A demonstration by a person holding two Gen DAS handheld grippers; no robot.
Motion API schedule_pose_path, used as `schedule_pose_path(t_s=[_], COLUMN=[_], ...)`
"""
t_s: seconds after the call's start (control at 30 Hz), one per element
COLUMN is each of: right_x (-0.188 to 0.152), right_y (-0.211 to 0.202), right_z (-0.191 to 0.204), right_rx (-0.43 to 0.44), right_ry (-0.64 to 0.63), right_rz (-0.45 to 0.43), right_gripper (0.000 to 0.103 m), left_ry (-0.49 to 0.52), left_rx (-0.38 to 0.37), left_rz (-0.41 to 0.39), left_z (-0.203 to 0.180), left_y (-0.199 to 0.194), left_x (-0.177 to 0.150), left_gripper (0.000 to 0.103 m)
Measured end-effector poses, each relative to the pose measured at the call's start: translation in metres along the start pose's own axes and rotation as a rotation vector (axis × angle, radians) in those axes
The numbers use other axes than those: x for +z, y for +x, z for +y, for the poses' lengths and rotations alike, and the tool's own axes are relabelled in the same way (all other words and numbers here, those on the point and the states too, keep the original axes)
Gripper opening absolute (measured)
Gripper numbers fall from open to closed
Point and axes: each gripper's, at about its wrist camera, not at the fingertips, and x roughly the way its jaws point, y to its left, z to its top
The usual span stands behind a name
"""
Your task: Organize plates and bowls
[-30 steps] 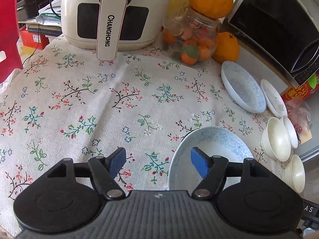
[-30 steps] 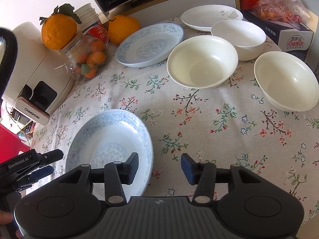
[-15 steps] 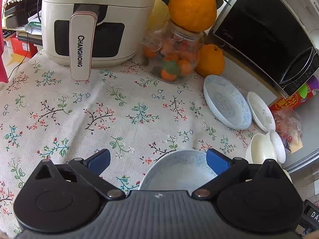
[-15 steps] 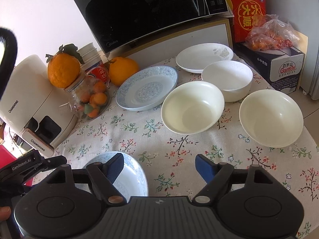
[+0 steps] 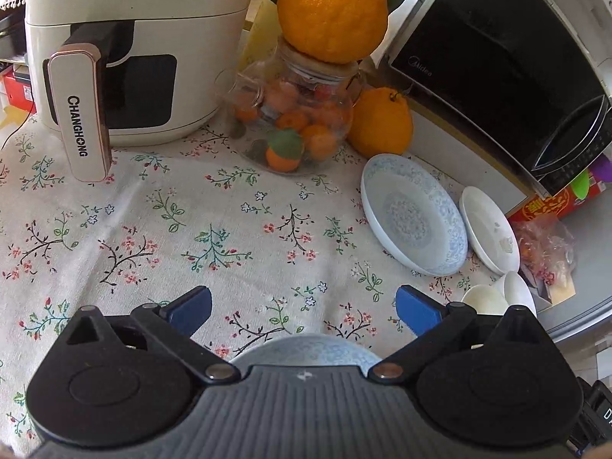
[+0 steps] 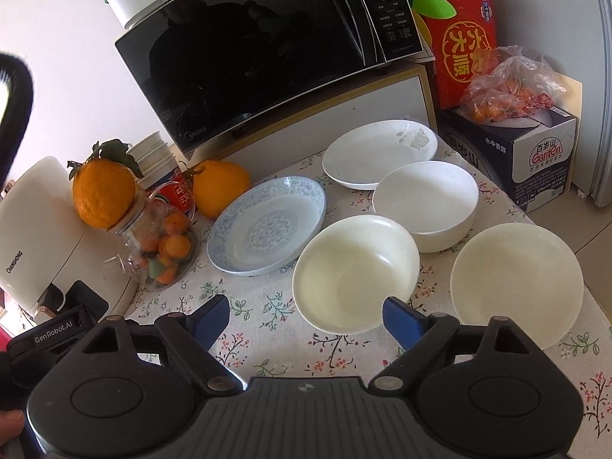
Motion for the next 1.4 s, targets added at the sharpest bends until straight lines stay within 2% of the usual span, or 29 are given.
schedule_pose_path(t_s=[0.3, 0.53, 0.7, 0.9, 1.1, 1.4], right_x=[0.038, 0.059, 0.065, 0.075, 0.078, 0.074], right_y=[0.027, 0.063, 0.090, 0.116, 0.140, 0.170], right_z=[0.006, 0.005, 0.010, 0.008, 0.013, 0.014], right_rx=[0.049, 0.071, 0.058, 0.041, 0.029, -0.033], right_ry=[0.017, 0.043, 0.015, 0.026, 0.005, -0.013], right_rz=[-0.007, 0.031, 0.075, 0.098, 0.110, 0.140], right_gripper=[0.084, 0.079, 0.077, 0.072, 0.065, 0.048], left_ry=[-0.089, -0.131, -0.128, -0.156, -0.163, -0.119], left_rx=[-0.052, -0.076, -0.075, -0.110, -0.125, -0.158], left_rz=[0.006, 0.035, 0.038, 0.043, 0.033, 0.026], left_z=[-0.016, -0.025, -0.032, -0.032, -0.040, -0.053], left_y=[0.039, 0.069, 0.087, 0.103, 0.118, 0.131], left_x=[0.030, 0.034, 0.035, 0.033, 0.037, 0.036], left_gripper=[0.102, 0.102, 0.101, 0.099, 0.091, 0.069])
